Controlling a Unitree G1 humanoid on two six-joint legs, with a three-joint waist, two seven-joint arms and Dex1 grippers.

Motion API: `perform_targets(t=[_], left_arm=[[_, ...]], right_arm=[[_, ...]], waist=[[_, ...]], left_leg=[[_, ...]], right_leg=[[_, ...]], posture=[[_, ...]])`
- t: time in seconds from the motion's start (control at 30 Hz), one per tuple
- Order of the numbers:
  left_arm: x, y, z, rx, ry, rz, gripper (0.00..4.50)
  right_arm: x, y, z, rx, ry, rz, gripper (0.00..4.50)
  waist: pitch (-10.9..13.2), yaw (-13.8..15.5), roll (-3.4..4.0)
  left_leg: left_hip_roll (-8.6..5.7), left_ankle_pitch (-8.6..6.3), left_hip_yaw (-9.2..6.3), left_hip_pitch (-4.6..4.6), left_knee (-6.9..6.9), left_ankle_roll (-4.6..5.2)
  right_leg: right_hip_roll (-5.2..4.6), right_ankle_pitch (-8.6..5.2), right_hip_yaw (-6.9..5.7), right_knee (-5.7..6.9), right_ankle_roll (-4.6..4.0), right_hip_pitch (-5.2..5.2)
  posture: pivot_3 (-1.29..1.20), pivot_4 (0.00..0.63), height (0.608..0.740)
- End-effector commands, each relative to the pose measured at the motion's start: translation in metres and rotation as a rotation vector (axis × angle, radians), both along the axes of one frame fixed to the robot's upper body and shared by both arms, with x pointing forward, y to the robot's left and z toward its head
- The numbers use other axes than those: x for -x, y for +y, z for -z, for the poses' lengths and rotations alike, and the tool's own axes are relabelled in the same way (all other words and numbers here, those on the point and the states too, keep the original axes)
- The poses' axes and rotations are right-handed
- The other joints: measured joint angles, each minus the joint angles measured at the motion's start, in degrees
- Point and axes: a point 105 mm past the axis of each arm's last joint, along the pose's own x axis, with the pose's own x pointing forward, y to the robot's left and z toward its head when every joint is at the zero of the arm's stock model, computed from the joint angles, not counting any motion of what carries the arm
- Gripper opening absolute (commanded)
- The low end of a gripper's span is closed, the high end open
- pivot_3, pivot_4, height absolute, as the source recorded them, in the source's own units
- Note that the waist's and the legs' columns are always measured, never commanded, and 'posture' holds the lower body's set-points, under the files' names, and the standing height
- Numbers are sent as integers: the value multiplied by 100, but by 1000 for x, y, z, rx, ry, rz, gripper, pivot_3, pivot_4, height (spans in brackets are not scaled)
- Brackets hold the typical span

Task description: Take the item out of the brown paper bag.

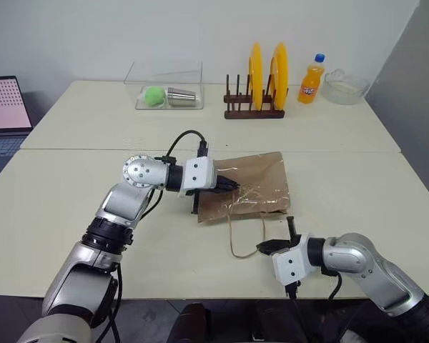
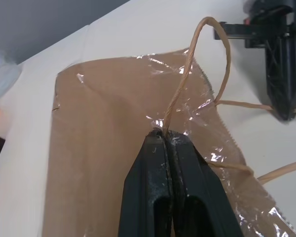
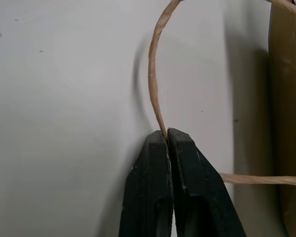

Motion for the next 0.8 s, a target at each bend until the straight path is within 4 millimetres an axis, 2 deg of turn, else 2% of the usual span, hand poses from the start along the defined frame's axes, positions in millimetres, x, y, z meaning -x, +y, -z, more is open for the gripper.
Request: perform_targets(t=[0.03, 0.4, 0.8], left_arm=[[-12, 3, -28, 84, -34, -64, 0], [-34, -4, -67, 191, 25, -148, 0], [-36, -7, -87, 226, 61, -166, 0]], right_arm=[[1, 5, 8, 10, 20, -7, 28], [15, 6, 32, 57, 117, -4, 28], [21, 0, 40, 102, 151, -7, 28]], waist=[[0, 1, 0], [-1, -2, -1], [-1, -1, -1]], left_leg=[[0, 0, 0, 0, 0, 0], [0, 0, -1, 4, 0, 0], [-2, 1, -2, 3, 0, -2]], right_leg=[[0, 0, 0, 0, 0, 0], [1, 0, 0, 7, 0, 0], [0, 0, 1, 6, 0, 0]], posture=[[0, 150, 740], [0, 150, 740], [0, 150, 740]])
